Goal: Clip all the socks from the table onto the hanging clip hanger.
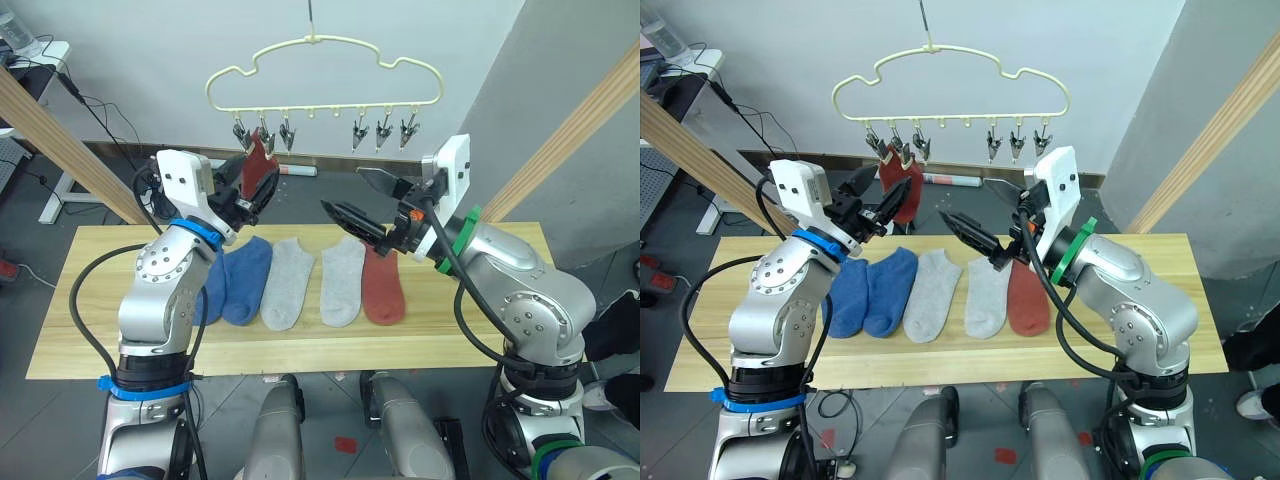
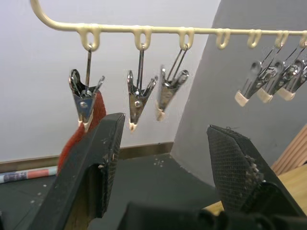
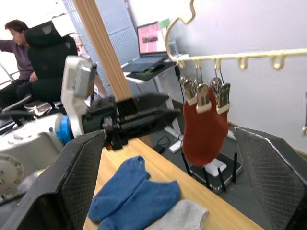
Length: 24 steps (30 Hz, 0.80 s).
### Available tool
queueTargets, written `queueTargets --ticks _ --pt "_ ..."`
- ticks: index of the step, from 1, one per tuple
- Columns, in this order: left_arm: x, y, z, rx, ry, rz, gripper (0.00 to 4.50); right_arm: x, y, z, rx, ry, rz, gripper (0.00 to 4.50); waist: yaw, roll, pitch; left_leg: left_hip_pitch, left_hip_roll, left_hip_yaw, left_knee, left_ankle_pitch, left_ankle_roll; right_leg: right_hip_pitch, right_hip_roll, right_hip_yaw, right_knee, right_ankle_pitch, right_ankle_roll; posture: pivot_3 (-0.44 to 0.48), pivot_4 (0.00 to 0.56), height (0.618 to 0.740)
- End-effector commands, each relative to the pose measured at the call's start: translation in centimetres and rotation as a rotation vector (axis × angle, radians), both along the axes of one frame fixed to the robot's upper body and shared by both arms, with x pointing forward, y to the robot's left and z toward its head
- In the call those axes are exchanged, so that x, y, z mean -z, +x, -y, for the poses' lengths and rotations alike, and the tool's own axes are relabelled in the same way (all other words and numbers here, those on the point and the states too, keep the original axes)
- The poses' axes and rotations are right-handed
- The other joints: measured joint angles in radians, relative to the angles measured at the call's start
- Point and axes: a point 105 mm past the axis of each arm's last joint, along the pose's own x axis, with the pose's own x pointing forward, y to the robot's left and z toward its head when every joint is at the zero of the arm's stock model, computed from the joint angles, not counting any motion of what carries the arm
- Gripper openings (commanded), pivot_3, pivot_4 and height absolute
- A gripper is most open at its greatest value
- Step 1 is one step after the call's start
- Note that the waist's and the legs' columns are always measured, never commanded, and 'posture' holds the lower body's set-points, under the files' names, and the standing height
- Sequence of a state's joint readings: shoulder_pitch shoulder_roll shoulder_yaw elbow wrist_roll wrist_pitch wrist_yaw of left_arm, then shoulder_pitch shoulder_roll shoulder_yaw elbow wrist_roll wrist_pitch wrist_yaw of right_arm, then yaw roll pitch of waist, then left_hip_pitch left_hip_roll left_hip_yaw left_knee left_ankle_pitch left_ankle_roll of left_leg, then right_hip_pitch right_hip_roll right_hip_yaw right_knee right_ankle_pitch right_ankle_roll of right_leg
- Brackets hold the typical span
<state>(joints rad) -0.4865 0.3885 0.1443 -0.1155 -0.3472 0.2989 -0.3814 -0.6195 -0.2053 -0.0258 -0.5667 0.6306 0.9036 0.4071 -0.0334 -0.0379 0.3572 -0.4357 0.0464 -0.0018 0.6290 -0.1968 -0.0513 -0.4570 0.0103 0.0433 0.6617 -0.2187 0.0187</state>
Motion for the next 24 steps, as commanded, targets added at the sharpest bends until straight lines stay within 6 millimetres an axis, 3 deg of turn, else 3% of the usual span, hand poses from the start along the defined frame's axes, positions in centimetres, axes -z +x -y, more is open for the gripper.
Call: queueTargets --ticks 1,13,16,19,24 --pt "-1.2 0.3 0.0 -0.021 -0.010 0.074 3.00 -2.3 -1.3 -0.2 -0.025 0.035 0.114 4.50 0.000 0.000 0.000 0.000 0.000 0.000 0.000 0.000 0.000 0.000 0.000 0.000 0.000 0.000 0.000 -0.070 0.371 0.740" --pt "-1.2 2.0 0.3 -0.015 -0.021 0.098 3.00 -2.2 -1.0 -0.1 -0.003 0.026 0.112 4.50 -0.002 0.000 0.000 -0.001 0.000 0.000 0.000 0.000 0.000 0.000 0.000 0.000 -0.001 0.000 0.000 -0.085 0.377 0.740" --pt "-1.3 2.2 0.4 -0.005 -0.027 0.103 2.51 -2.2 -0.9 0.0 0.003 0.025 0.109 4.50 -0.002 0.000 0.000 -0.001 0.000 0.000 0.000 0.000 0.000 0.000 0.000 0.000 -0.001 0.000 0.000 -0.088 0.378 0.740" --pt "-1.2 2.4 0.4 -0.007 -0.023 0.103 1.62 -2.2 -0.8 0.1 0.007 0.024 0.109 4.50 -0.004 0.000 0.000 -0.001 0.000 0.000 0.000 0.000 0.000 0.000 0.000 0.000 -0.001 0.000 0.000 -0.090 0.379 0.740" --pt "-1.3 2.6 0.4 -0.011 -0.024 0.105 1.62 -2.2 -0.7 0.2 0.017 0.023 0.107 4.50 -0.009 0.000 0.000 -0.001 0.000 0.000 0.000 0.000 0.000 0.000 0.000 0.000 -0.001 0.000 0.000 -0.091 0.377 0.740"
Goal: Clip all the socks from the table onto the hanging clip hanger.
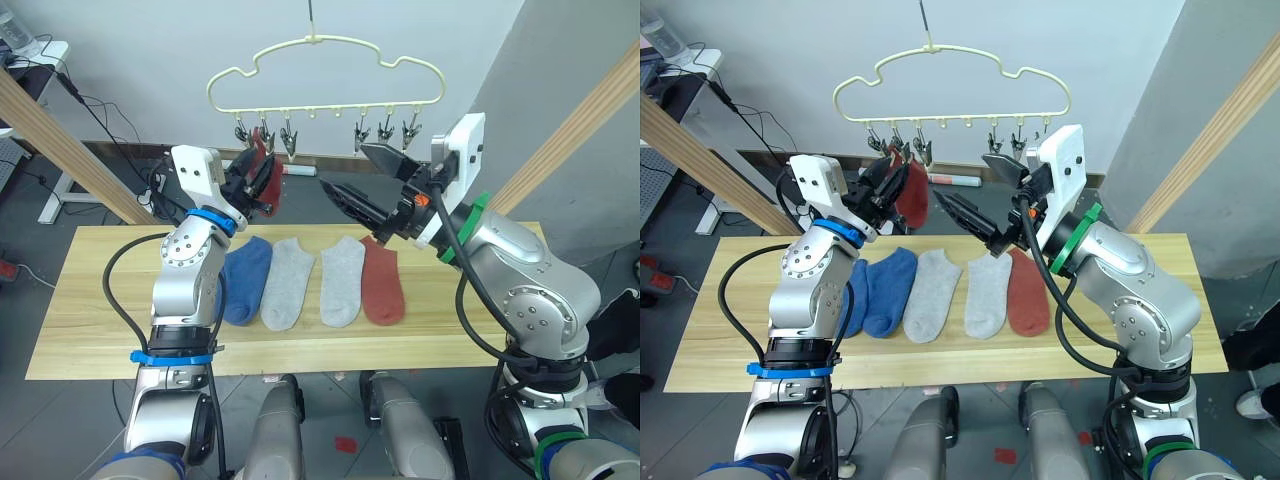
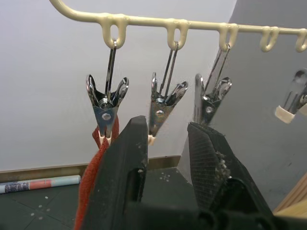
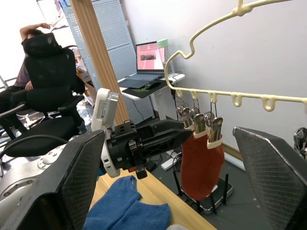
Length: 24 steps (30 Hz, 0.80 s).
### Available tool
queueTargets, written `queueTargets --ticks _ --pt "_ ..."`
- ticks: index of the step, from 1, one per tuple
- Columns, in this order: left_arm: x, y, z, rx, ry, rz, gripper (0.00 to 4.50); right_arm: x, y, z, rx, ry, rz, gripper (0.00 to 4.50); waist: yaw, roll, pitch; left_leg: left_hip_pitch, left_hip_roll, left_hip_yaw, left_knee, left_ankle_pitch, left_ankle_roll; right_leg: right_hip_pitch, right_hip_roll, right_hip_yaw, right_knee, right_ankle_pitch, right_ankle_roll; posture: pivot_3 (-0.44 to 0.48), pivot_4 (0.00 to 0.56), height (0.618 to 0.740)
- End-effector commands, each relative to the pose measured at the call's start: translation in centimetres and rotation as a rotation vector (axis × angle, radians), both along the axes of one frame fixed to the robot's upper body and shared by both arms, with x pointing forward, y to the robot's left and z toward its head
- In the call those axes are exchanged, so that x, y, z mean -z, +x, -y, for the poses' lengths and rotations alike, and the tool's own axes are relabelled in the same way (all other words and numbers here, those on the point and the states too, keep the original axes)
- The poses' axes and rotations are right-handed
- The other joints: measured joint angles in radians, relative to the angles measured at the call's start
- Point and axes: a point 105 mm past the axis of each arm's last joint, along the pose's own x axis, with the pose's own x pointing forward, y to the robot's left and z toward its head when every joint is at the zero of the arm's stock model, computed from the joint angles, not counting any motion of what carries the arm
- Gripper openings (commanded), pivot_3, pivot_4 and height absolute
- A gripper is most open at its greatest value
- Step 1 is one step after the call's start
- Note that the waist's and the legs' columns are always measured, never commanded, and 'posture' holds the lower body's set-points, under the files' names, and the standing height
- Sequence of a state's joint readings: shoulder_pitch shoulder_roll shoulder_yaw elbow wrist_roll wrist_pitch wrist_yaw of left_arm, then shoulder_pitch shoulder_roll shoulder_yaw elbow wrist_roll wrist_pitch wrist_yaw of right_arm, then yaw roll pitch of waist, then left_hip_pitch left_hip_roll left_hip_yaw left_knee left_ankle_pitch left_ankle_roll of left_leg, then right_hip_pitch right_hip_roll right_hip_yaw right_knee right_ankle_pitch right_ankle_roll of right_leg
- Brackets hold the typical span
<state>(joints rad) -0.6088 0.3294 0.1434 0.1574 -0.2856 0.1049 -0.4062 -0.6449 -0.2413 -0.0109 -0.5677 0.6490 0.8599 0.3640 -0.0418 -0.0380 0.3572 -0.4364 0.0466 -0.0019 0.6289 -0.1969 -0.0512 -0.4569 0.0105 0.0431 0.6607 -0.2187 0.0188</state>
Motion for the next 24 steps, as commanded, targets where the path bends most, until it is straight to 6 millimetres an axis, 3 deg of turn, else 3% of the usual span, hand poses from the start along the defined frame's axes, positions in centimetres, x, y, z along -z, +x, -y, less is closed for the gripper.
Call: queueTargets --ticks 1,24 --pt "-1.6 -0.2 0.2 0.004 0.009 0.063 1.62 -1.1 -0.8 0.0 -0.009 0.021 0.055 4.50 0.000 0.000 0.000 0.000 0.000 0.000 0.000 0.000 0.000 0.000 0.000 0.000 0.000 0.000 0.000 -0.091 0.377 0.740" --pt "-3.2 1.4 1.2 -0.006 -0.013 0.111 1.62 -2.0 -0.8 -0.1 -0.006 0.033 0.090 4.50 -0.007 0.000 0.000 0.000 0.000 0.000 0.000 0.000 0.000 0.000 0.000 0.000 -0.001 0.000 0.000 -0.093 0.370 0.740"
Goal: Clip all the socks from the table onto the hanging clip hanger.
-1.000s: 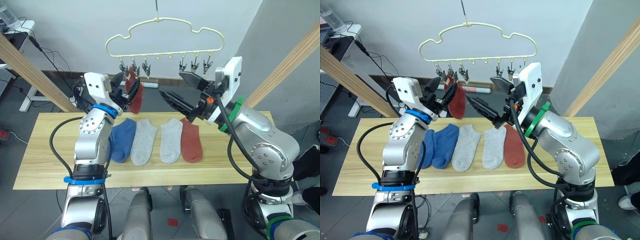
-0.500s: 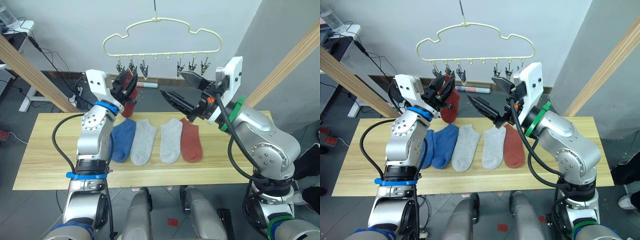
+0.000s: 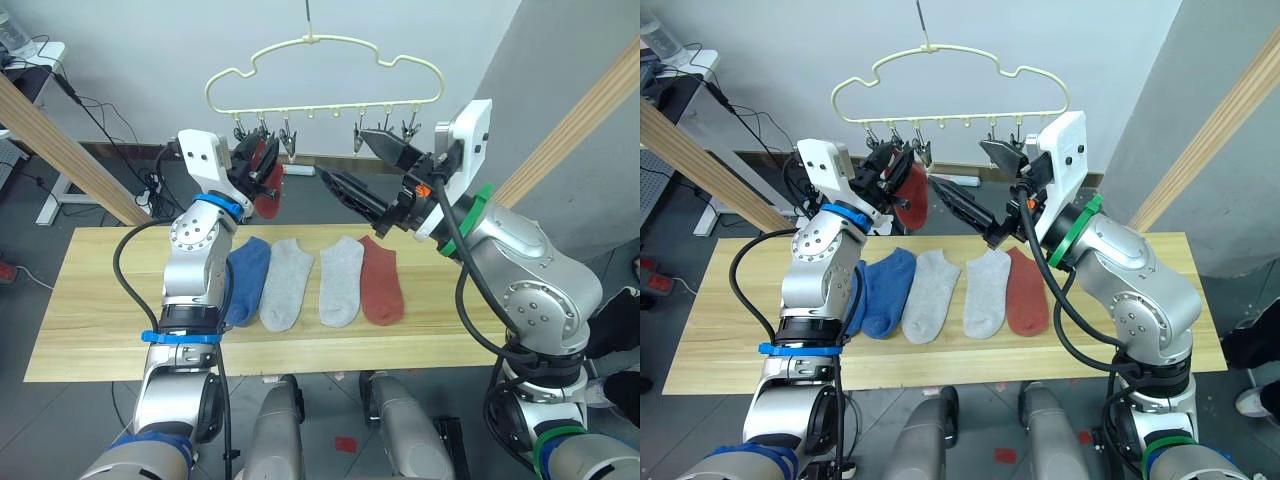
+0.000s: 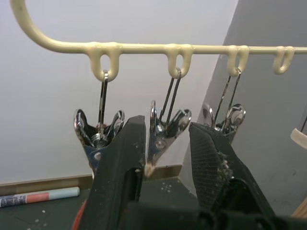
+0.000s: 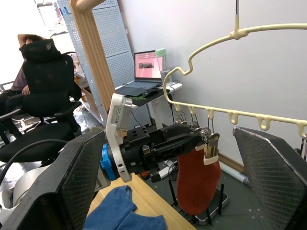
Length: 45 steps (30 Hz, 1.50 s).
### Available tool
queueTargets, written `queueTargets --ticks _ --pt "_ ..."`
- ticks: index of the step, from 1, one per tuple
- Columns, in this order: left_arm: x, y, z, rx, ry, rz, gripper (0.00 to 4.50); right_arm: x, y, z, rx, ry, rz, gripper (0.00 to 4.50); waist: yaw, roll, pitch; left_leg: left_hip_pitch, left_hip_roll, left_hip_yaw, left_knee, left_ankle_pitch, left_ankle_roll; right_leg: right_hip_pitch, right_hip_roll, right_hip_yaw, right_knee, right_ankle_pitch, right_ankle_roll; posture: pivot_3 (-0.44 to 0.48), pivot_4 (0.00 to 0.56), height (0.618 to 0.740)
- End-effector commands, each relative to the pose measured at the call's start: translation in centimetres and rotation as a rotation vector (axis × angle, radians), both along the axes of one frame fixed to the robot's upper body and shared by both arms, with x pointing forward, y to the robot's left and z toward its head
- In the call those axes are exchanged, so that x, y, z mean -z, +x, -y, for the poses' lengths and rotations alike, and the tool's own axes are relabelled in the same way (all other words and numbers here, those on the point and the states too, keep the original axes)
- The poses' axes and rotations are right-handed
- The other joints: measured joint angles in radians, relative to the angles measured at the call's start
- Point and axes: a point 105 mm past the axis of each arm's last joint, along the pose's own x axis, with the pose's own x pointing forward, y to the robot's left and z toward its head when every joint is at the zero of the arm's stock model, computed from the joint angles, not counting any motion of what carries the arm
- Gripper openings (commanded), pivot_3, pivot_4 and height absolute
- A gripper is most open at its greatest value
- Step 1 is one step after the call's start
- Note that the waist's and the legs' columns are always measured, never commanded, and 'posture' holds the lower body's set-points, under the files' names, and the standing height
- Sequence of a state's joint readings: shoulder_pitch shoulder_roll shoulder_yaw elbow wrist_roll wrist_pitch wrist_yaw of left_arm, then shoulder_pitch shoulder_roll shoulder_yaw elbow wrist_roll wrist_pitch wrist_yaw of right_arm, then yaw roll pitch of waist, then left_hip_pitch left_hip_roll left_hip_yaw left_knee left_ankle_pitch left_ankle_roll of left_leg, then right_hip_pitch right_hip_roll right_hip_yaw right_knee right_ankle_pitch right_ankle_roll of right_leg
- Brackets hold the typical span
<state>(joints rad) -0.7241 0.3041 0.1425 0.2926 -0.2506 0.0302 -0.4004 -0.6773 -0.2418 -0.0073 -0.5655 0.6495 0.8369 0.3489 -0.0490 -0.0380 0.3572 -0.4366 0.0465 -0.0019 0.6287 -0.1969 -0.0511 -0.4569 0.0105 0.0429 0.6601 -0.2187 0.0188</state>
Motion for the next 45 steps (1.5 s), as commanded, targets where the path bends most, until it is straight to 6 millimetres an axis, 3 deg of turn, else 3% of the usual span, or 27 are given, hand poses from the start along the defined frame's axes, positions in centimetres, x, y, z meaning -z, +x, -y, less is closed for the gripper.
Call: queueTargets --ticks 1,25,30,34,37,40,42,45 --pt "-1.5 -0.2 0.4 -0.002 -0.006 0.064 1.62 -0.8 -0.7 0.1 -0.009 0.019 0.046 4.50 0.000 0.000 0.000 0.000 0.000 0.000 0.000 0.000 0.000 0.000 0.000 0.000 0.000 0.000 0.000 -0.093 0.370 0.740" --pt "-2.0 0.2 0.1 -0.022 0.008 0.088 1.62 -0.8 -0.6 0.2 -0.001 0.021 0.038 4.50 -0.006 0.000 0.000 0.000 0.000 0.000 0.000 0.000 0.000 0.000 0.000 0.000 0.000 0.000 0.000 -0.099 0.362 0.740" --pt "-2.0 0.2 0.1 -0.020 0.006 0.091 0.57 -0.7 -0.6 0.2 0.000 0.020 0.036 4.50 -0.007 0.000 0.000 0.000 0.000 0.000 0.000 0.000 0.000 0.000 0.000 0.000 0.000 0.000 0.000 -0.099 0.362 0.740" --pt "-2.2 0.2 0.0 -0.021 0.014 0.095 0.26 -0.4 -0.5 0.3 0.001 0.012 0.029 4.50 -0.007 0.000 0.000 0.000 0.000 0.000 0.000 0.000 0.000 0.000 0.000 0.000 0.000 0.000 0.000 -0.094 0.363 0.740" --pt "-2.3 0.0 -0.1 -0.021 0.027 0.095 0.26 0.7 -0.2 0.3 0.009 -0.024 0.005 4.50 -0.007 0.000 0.000 0.000 0.000 0.000 0.000 0.000 0.000 0.000 0.000 0.000 0.000 0.000 0.000 -0.092 0.364 0.740" --pt "-2.1 -0.2 -0.3 -0.010 0.035 0.062 0.26 4.9 1.3 1.3 0.088 -0.169 -0.097 4.50 -0.006 0.000 0.000 0.000 0.000 0.000 0.000 0.000 0.000 0.000 0.000 0.000 0.000 0.000 0.000 -0.084 0.365 0.740" --pt "-1.9 -0.3 -0.4 0.003 0.039 0.037 0.26 6.6 2.0 2.0 0.128 -0.229 -0.123 4.50 -0.006 0.000 0.000 0.000 0.000 0.000 0.000 0.000 0.000 0.000 0.000 0.000 -0.001 0.000 0.000 -0.084 0.365 0.740" --pt "-1.3 -0.6 -0.5 0.054 0.042 -0.088 0.26 11.1 3.9 3.5 0.182 -0.401 -0.234 4.50 -0.008 0.000 0.000 0.000 0.000 0.001 0.000 0.000 0.000 0.000 0.000 0.000 -0.001 0.000 0.000 -0.076 0.369 0.740"
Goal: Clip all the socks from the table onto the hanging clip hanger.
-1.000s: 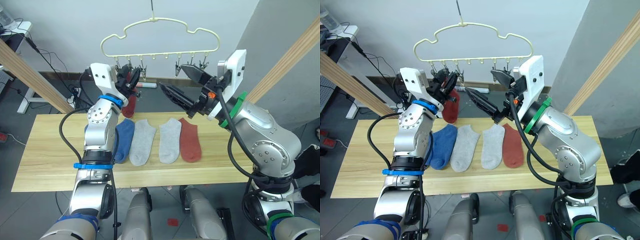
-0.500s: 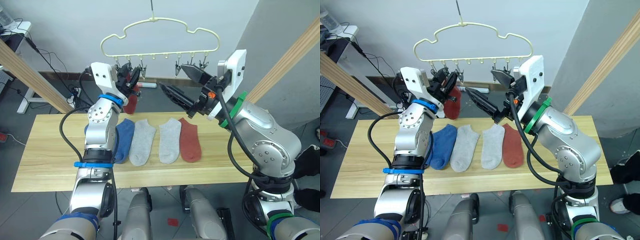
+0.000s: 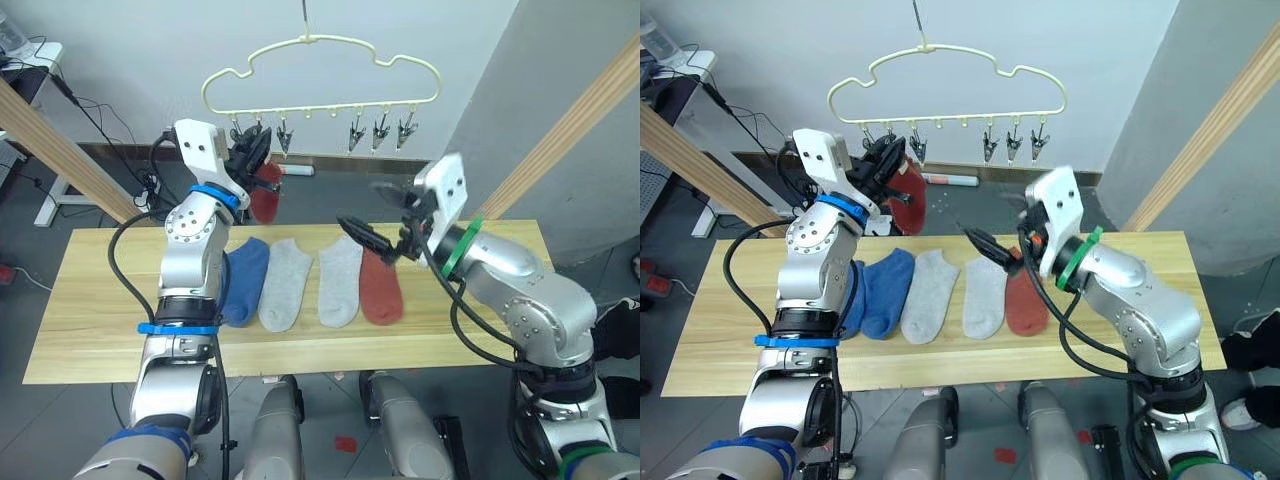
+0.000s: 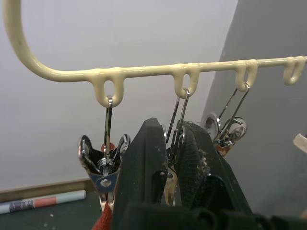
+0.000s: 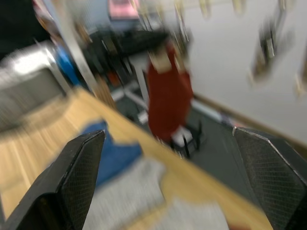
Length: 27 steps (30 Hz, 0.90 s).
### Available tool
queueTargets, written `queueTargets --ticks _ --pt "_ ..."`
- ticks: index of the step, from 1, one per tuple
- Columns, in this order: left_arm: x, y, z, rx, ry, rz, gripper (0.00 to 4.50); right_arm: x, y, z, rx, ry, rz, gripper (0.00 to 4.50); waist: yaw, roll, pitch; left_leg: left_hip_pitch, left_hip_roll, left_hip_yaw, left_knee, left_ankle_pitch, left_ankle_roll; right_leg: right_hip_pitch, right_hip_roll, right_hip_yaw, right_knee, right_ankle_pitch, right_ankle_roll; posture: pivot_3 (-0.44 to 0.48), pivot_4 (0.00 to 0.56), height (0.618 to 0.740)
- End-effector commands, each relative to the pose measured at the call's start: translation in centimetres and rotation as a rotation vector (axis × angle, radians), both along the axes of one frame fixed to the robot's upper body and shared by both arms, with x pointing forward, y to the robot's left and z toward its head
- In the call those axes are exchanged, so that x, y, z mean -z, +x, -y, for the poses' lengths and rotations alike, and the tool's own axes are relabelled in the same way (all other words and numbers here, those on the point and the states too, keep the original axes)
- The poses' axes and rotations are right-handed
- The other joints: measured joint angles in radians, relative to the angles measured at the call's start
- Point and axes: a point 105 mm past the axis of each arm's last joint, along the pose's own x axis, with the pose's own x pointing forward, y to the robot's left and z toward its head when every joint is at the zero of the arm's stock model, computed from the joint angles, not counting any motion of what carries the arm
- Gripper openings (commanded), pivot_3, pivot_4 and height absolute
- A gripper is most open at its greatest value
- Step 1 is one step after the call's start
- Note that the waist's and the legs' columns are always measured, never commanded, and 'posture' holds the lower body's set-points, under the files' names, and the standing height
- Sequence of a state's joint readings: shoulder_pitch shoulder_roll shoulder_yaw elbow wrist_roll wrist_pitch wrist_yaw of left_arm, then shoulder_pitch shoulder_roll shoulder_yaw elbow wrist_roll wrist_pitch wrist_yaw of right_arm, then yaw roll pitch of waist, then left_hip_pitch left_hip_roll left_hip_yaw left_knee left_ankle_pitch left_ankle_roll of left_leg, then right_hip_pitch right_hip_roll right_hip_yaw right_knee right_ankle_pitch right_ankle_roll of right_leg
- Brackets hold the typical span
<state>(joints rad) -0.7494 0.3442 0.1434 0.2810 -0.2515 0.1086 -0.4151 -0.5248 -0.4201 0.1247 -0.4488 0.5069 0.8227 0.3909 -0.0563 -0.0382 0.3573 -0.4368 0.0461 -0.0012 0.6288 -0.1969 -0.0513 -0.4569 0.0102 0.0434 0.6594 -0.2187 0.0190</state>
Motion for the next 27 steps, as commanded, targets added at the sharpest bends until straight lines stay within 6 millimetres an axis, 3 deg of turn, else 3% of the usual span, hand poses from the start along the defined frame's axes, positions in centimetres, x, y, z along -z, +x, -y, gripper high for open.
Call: queueTargets --ticks 1,3,7,14,23,27 --pt "-0.6 -1.3 -0.1 0.102 0.004 -0.125 0.26 4.7 1.7 1.4 0.007 -0.184 -0.094 4.50 -0.001 0.000 0.000 0.000 0.000 0.000 0.000 0.000 0.000 0.000 0.000 0.000 0.000 0.000 0.000 -0.066 0.368 0.740" --pt "-0.5 -2.2 0.0 0.187 0.018 -0.250 0.26 7.1 3.3 2.1 0.011 -0.283 -0.120 4.50 -0.008 0.000 0.000 0.001 0.001 0.000 0.000 0.000 0.000 0.000 0.001 0.000 0.000 0.000 0.000 -0.048 0.368 0.740" --pt "-0.3 -3.8 0.2 0.324 -0.004 -0.421 0.26 9.3 5.5 2.2 -0.010 -0.376 -0.123 4.50 -0.012 0.000 0.001 0.002 0.002 0.000 -0.001 0.000 0.000 0.000 0.003 0.001 0.002 0.000 0.000 -0.030 0.363 0.740" --pt "0.0 -5.3 0.3 0.426 -0.080 -0.588 0.26 10.7 7.6 2.2 -0.028 -0.436 -0.124 4.50 -0.006 0.000 0.001 0.002 0.001 0.000 -0.001 0.000 0.000 0.000 0.003 0.001 0.001 0.000 0.000 -0.028 0.361 0.740" --pt "0.0 -5.7 0.5 0.442 -0.065 -0.613 0.26 13.0 8.5 2.2 -0.062 -0.550 -0.163 4.50 0.000 0.000 0.001 0.002 0.001 0.000 -0.001 0.000 0.000 0.000 0.002 0.001 0.002 0.000 0.000 -0.023 0.352 0.740" --pt "0.1 -5.9 0.5 0.442 -0.057 -0.615 0.26 14.5 7.6 2.6 -0.128 -0.617 -0.227 4.50 0.000 0.000 0.000 0.002 0.001 0.000 0.000 0.000 -0.001 0.000 0.002 0.001 0.002 0.000 0.000 -0.018 0.350 0.740"
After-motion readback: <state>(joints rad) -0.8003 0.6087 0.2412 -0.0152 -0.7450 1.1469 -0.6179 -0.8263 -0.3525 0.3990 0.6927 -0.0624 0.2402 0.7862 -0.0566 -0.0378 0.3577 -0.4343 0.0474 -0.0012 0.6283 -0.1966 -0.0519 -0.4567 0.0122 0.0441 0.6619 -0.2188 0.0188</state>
